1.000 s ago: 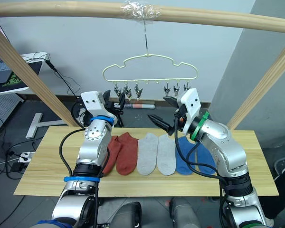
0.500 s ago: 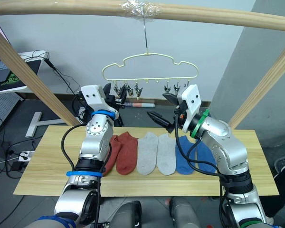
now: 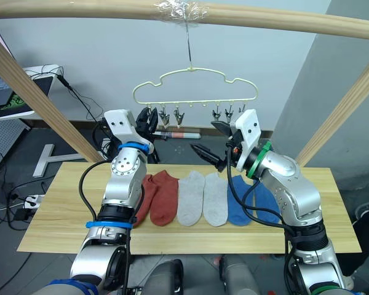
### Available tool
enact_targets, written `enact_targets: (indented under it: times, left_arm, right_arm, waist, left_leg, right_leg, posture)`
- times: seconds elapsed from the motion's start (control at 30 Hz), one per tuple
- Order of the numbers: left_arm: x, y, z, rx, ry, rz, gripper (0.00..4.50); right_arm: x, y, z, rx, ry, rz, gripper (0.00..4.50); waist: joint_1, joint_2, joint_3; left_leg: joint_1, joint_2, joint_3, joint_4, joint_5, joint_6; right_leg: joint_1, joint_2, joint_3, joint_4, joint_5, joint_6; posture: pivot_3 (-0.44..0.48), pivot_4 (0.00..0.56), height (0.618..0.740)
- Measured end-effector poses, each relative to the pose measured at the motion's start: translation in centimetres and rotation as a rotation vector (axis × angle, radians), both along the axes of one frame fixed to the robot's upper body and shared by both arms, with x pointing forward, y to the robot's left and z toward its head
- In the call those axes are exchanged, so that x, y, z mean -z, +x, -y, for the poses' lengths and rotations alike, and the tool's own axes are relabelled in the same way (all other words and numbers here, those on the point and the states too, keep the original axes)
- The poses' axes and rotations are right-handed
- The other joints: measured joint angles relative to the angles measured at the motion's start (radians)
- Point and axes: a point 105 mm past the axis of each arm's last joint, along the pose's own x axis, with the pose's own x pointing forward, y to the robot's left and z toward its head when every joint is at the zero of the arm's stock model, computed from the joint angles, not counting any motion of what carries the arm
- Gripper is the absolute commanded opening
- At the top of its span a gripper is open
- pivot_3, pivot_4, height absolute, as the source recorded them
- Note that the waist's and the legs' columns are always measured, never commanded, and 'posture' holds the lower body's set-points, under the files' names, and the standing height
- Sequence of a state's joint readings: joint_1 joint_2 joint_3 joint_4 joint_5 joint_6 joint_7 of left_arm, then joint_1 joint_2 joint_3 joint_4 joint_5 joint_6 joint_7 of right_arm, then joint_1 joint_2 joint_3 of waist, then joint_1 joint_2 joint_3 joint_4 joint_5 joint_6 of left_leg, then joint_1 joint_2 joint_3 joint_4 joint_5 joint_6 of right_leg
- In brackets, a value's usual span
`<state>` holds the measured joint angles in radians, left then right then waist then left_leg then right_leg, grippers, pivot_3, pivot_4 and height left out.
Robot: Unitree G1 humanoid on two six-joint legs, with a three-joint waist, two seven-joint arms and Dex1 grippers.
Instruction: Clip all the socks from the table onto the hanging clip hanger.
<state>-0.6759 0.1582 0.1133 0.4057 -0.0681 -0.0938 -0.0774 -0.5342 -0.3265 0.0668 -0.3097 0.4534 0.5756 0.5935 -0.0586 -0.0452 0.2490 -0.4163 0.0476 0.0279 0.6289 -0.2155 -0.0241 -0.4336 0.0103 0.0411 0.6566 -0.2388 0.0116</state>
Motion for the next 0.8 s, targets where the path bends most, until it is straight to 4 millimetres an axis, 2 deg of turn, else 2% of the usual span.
enact_targets:
  times: [0.3, 0.37, 0.43, 0.53, 0.57, 0.63, 0.8]
  left_arm:
    - [0.0, 0.0, 0.1, 0.023, -0.014, -0.011, 0.06]
    - [0.1, 0.1, 0.4, 0.055, -0.018, -0.029, 0.06]
    - [0.1, -0.1, 0.9, 0.095, -0.021, -0.045, 0.06]
    - [0.0, -0.6, 0.3, 0.115, -0.027, -0.060, 0.06]
    - [0.2, -0.8, 0.1, 0.115, -0.030, -0.067, 0.06]
    - [0.6, -1.1, 0.3, 0.137, -0.040, -0.089, 0.06]
    - [1.4, -1.7, 0.3, 0.145, -0.041, -0.122, 0.06]
  right_arm:
    - [0.0, 0.0, -0.1, -0.001, 0.013, -0.009, 4.50]
    - [0.5, -0.1, -0.1, 0.008, 0.002, -0.020, 4.50]
    - [3.3, 0.1, 1.3, 0.098, -0.052, -0.075, 4.50]
    - [11.4, 0.4, 5.5, 0.315, -0.200, -0.292, 4.50]
    - [12.8, 0.4, 6.4, 0.359, -0.227, -0.331, 4.50]
    - [14.6, 0.4, 8.1, 0.443, -0.260, -0.377, 4.50]
    - [16.6, 1.1, 11.6, 0.624, -0.279, -0.422, 4.50]
  waist:
    - [0.000, 0.000, 0.000]
    - [0.000, 0.000, 0.000]
    - [0.003, 0.000, 0.000]
    - [0.006, 0.000, 0.000]
    - [0.006, 0.000, 0.000]
    - [-0.003, 0.001, 0.001]
    - [-0.008, 0.002, 0.001]
  left_leg:
    - [-0.002, 0.000, 0.001, 0.000, 0.000, 0.000]
    - [-0.002, 0.000, 0.001, 0.000, 0.000, 0.000]
    - [-0.002, 0.000, 0.000, 0.000, 0.000, 0.000]
    - [-0.003, -0.001, 0.003, 0.000, 0.000, 0.000]
    - [-0.002, -0.001, 0.003, 0.000, 0.000, 0.000]
    - [-0.001, -0.001, 0.003, 0.000, 0.000, 0.000]
    - [0.001, -0.001, 0.004, 0.001, 0.001, 0.000]
  right_leg:
    - [-0.004, 0.000, 0.000, 0.001, 0.001, 0.001]
    - [-0.004, 0.000, 0.000, 0.001, 0.001, 0.001]
    - [-0.003, 0.000, 0.000, 0.001, 0.000, 0.002]
    - [-0.004, -0.003, 0.000, 0.002, 0.000, 0.002]
    - [-0.005, -0.003, 0.000, 0.002, 0.000, 0.002]
    - [-0.005, -0.003, 0.003, 0.002, 0.001, 0.005]
    - [-0.004, -0.001, 0.002, 0.004, 0.003, 0.007]
  posture:
    - [-0.105, 0.259, 0.740]
    - [-0.090, 0.257, 0.740]
    - [-0.090, 0.257, 0.740]
    - [-0.081, 0.258, 0.740]
    - [-0.076, 0.258, 0.740]
    - [-0.072, 0.259, 0.740]
    - [-0.059, 0.263, 0.740]
